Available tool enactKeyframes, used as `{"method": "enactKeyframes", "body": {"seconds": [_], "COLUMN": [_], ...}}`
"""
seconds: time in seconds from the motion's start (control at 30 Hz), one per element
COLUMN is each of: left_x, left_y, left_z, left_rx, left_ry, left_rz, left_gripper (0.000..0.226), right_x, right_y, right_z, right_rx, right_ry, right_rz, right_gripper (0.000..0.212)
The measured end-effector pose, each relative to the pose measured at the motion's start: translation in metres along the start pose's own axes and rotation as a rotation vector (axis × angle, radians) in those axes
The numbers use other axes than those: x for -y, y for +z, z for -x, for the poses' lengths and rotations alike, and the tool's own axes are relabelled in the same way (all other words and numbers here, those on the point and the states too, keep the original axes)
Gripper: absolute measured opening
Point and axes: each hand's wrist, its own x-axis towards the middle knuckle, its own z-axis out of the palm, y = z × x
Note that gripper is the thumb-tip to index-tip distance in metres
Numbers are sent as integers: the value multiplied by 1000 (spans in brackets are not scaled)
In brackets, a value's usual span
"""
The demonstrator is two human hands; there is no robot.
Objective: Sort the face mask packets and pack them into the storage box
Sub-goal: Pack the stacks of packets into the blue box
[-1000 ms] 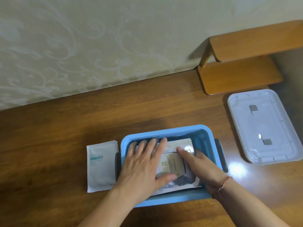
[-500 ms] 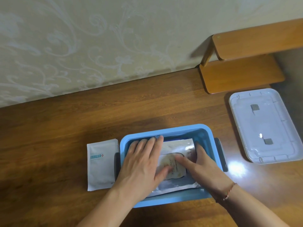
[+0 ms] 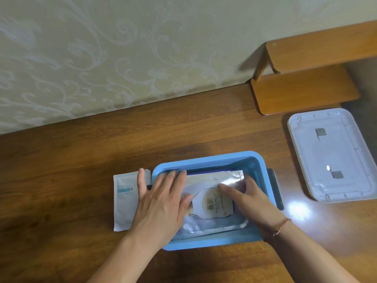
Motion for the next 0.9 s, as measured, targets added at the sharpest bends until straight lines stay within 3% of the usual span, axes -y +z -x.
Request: {"method": "enactKeyframes", "body": {"seconds": [0.17, 0.23, 0.37, 0.47, 0.57, 0.67, 0.8, 0.9], "left_x": [-3, -5, -9, -10, -6, 2, 16, 17], "left_y": [-4, -2, -4, -4, -4, -7, -13, -23], "left_z": [-7, -7, -7, -2, 0, 5, 8, 7], "left_rx": [31, 22, 57, 12, -7, 27, 272, 336], "left_ry": [-27, -10, -10, 37, 121, 146, 132, 132], "left_rz": [-45, -84, -68, -76, -85, -115, -108, -175], "left_gripper": [51, 50, 91, 90, 83, 56, 104, 110], "right_x": [6, 7, 2, 4, 5, 4, 6, 10], "right_y": [6, 11, 15, 9, 6, 0, -21, -36], "right_z": [-6, -7, -4, -2, 6, 25, 36, 23], "right_rx": [-43, -64, -40, -11, -11, -20, -21, 141], "right_ry": [-50, -73, -84, -96, -141, -271, -654, -796], "right_rz": [-27, 2, 120, 190, 318, 480, 941, 1218], "right_gripper": [26, 37, 67, 69, 88, 102, 98, 98]}}
